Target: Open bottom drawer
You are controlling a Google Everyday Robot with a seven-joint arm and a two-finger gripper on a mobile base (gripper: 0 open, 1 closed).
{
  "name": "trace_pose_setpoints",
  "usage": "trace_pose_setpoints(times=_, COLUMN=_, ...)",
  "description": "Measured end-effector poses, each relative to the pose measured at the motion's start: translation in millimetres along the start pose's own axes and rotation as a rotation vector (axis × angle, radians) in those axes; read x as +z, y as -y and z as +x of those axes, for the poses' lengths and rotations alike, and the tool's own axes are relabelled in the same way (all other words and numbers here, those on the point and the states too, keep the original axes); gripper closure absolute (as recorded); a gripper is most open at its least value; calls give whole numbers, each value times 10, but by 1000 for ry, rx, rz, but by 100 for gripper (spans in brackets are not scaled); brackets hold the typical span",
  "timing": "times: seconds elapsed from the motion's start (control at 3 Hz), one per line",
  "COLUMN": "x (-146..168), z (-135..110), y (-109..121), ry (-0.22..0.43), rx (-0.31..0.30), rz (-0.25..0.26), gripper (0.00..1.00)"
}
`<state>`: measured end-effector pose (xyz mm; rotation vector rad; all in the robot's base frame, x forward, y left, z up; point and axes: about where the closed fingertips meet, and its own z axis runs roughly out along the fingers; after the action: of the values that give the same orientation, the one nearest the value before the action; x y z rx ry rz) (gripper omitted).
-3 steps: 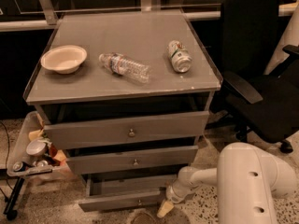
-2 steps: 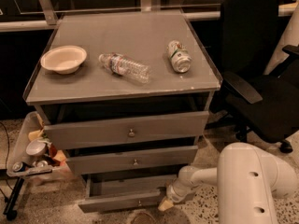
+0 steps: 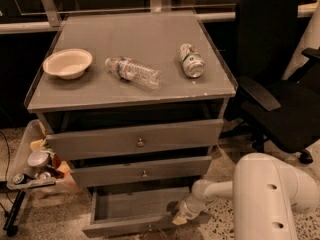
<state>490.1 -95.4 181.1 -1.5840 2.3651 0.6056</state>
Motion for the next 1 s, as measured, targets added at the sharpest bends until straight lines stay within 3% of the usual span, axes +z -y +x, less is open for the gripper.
trace_pose_setpoints(times=0.33, x=0, z=0, y=0, ry=0, rx=0, rz=0, gripper=100)
trace_pose_setpoints(times=1.0, x=16, z=202, y=-248, ry=-8, rx=75, rz=-2, gripper=100)
